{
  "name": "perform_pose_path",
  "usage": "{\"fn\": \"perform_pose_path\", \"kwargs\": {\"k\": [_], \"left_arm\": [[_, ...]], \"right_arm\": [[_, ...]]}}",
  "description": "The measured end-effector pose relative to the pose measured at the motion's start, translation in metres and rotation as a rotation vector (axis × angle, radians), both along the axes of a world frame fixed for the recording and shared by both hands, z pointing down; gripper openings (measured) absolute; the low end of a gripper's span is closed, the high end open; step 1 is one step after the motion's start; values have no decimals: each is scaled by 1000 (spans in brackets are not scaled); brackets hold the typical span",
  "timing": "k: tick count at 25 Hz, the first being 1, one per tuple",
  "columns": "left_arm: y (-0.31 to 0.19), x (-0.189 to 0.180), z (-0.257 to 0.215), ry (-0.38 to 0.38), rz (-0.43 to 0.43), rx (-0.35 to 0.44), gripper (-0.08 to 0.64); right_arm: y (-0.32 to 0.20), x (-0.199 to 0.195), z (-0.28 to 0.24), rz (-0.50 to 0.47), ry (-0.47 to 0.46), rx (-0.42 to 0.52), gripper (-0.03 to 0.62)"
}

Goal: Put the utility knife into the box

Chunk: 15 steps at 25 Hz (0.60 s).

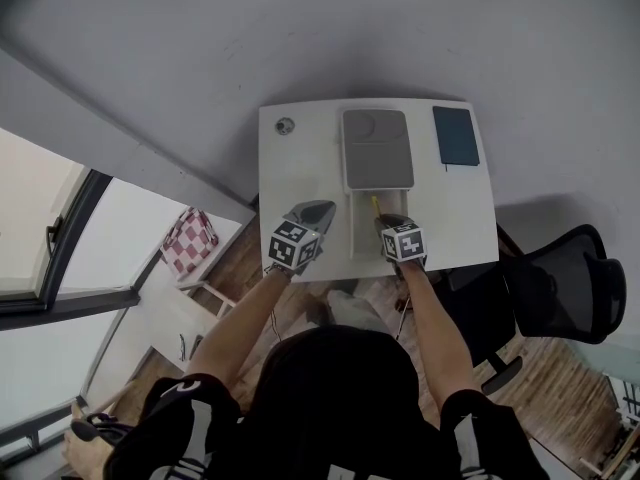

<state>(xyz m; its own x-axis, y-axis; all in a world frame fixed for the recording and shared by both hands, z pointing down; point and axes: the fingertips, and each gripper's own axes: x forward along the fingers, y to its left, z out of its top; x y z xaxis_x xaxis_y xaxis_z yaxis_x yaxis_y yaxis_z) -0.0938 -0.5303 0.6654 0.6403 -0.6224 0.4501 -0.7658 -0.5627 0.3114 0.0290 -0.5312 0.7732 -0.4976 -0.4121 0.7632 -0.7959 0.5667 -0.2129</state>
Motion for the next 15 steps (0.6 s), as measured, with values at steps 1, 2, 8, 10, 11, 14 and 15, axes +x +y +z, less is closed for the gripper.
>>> {"fn": "perform_pose_path", "kwargs": {"k": [1, 2, 8, 10, 11, 14, 15], "left_arm": [[-2, -1, 2, -2, -3, -4, 26], [-4, -2, 4, -2, -7, -8, 26], [-11, -4, 11, -2, -21, -28, 26], [-13, -5, 16, -2, -28, -36, 26], [-14, -5, 18, -1, -31, -42, 26], [-17, -5, 24, 0, -39, -53, 26], [-17, -5, 24, 1, -41, -54, 26]], "right_arm": [[-1, -1, 3, -8, 3, -7, 77], [-1, -3, 6, -15, 7, -15, 76], [-5, -10, 23, -55, 31, -72, 77], [-7, -12, 29, -63, 33, -90, 77], [-8, -12, 31, -65, 35, -98, 77], [-11, -10, 35, -62, 55, -117, 77], [-11, -10, 38, -63, 60, -124, 77]]}}
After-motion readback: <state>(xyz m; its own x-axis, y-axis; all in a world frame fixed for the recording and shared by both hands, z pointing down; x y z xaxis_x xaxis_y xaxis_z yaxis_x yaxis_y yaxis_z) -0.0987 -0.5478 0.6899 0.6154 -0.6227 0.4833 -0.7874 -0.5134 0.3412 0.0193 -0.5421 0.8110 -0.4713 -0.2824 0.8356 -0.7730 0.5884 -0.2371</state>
